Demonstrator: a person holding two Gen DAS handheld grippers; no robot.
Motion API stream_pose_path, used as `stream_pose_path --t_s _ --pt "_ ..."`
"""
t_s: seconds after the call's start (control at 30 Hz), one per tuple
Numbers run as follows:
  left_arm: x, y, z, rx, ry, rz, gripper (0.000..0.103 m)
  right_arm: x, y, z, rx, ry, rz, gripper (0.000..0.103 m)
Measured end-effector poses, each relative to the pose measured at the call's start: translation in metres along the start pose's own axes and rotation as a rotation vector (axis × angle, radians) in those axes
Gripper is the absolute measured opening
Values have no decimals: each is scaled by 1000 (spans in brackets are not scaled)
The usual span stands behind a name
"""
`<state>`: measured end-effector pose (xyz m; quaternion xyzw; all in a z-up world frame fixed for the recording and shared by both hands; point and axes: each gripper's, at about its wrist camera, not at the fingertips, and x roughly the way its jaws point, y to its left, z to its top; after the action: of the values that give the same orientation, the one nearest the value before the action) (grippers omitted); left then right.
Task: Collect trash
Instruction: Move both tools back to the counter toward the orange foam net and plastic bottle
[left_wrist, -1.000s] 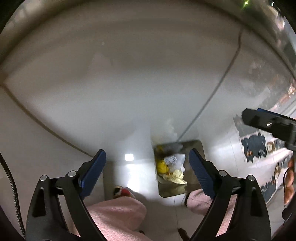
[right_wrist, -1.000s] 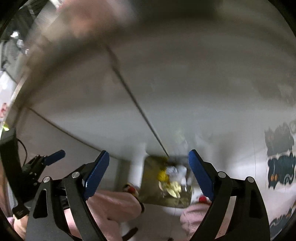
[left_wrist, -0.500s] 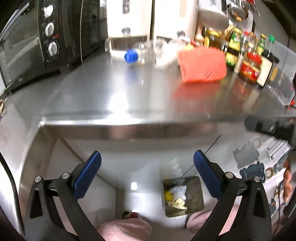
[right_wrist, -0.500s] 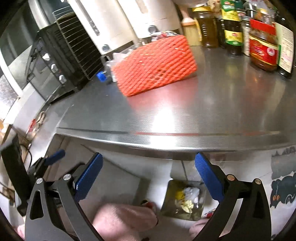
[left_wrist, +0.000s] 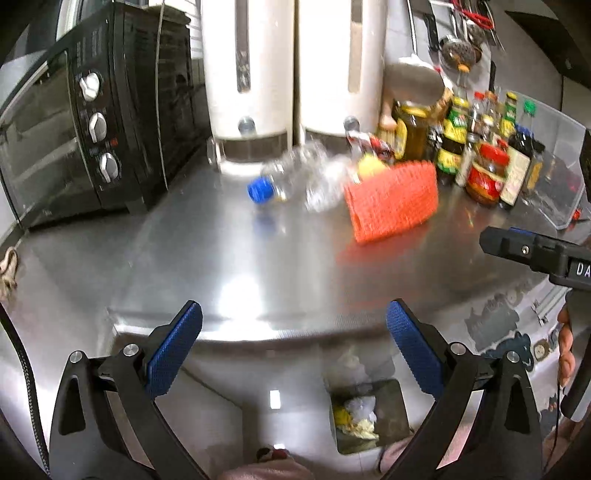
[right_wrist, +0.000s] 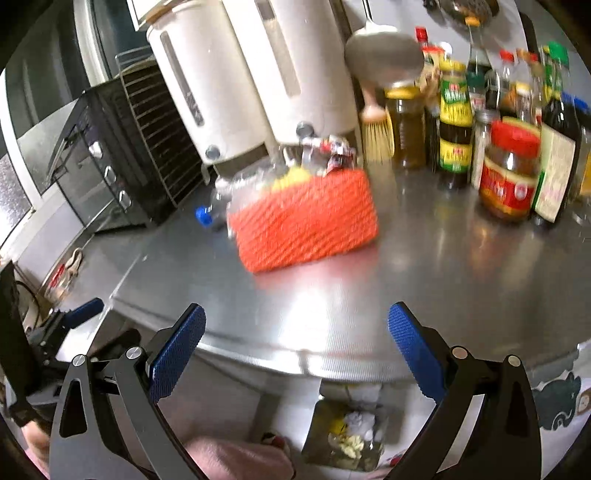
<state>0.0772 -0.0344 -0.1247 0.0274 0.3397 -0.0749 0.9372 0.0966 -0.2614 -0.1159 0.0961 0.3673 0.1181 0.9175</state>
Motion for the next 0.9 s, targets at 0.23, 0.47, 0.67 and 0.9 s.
stream_pose_path --t_s 0.23,0.47,0.67,0.9 --pt "20 16 37 -26 -13 1 95 10 1 32 -34 -24 -33 100" --pt "67 26 63 -21 23 0 93 46 -13 49 -8 13 -48 99" --pt "93 34 89 -27 16 0 84 70 -22 56 21 15 -44 88" --pt "120 32 117 -8 8 0 81 86 -21 66 -11 3 -63 86"
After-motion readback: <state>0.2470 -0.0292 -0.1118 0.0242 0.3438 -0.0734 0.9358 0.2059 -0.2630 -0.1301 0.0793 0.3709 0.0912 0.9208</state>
